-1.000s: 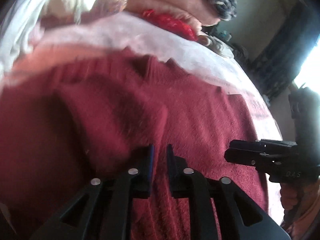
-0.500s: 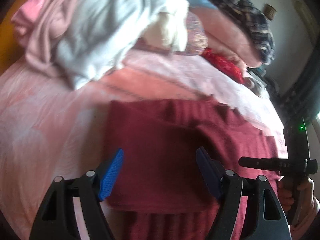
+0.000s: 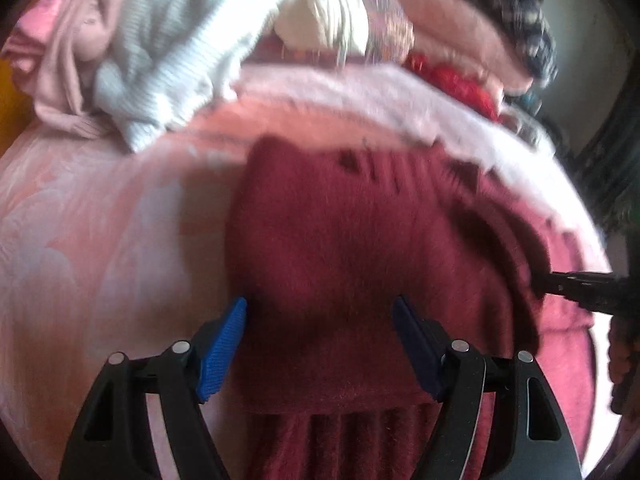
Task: Fold small clothes
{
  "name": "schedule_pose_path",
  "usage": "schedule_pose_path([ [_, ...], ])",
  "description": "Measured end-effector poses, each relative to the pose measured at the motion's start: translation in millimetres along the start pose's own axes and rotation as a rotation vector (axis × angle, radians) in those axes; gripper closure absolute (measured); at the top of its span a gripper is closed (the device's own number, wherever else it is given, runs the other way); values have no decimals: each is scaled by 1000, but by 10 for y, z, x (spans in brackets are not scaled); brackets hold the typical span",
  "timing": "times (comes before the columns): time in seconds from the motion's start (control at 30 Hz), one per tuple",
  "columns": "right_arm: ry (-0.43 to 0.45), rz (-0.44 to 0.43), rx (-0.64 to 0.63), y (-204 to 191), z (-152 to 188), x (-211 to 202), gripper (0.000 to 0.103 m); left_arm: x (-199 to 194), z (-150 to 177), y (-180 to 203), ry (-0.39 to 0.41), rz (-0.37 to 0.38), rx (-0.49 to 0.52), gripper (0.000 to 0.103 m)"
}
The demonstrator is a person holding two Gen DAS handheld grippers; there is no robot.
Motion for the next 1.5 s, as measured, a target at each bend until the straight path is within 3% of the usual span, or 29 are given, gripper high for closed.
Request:
schedule_pose_path([
  [0.07,21,38,-5,32,-42,-82,72,35,17,13,1,-15,11,28],
  [0.13,106,98,-38,-11,-167,-303,70,-25,-11,17,12,-7,15,28],
  [0.2,136,44,-53,-186,-258,-422,65,-122,-81,-11,38,0,-6,28],
  [0.3,84,-29,-60,-469,-298,-276,60,-211,-156,-25,55,16,-39,27],
  [0.5,26,41,-64,-709,-418,207,57,-91,-111,-35,25,-40,-34,27],
  [0.53,21,67,-71,-706,-434,268,62,-38,-90,-42,13,-47,-37,27],
  [0.57,21,93,-76,-681,-439,278,82,-3,-76,-42,5,-54,-35,27],
  [0.6,23,107,-77,-634,-431,258,94,41,-56,-46,-5,-63,-30,27],
  [0.63,31,78,-61,-600,-432,205,95,58,-46,-44,-6,-67,-28,27],
  [0.8,103,15,-15,-300,-359,-310,96,60,-13,16,-1,-90,12,26],
  [0.93,119,32,30,201,-67,-714,95,31,-1,86,3,-93,23,26],
  [1.0,90,25,89,558,198,-821,93,19,5,120,6,-100,35,26],
  [1.07,49,19,127,819,454,-819,78,-2,27,156,8,-110,53,25],
  [1.1,45,21,140,901,524,-832,77,-8,30,165,9,-114,57,25],
  [1.17,47,-15,185,1125,675,-839,64,-48,39,179,14,-118,59,25],
  [1.3,73,-131,296,1349,642,-843,61,-153,-37,174,41,-108,20,25],
  [1.4,68,-146,285,1314,539,-762,57,-198,-109,224,76,-133,36,23],
  [1.5,42,-106,260,1250,476,-582,58,-146,-127,248,82,-156,45,21],
])
Point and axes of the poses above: each gripper's, at about its wrist camera, not at the fingertips, and x roughly the way its jaws point, y to its right, z to its underside, the point moved 7 cm from there along x, roughly the way its jaws point, and after that the axes turned 2 degrees about y, right-handed, at the moved point
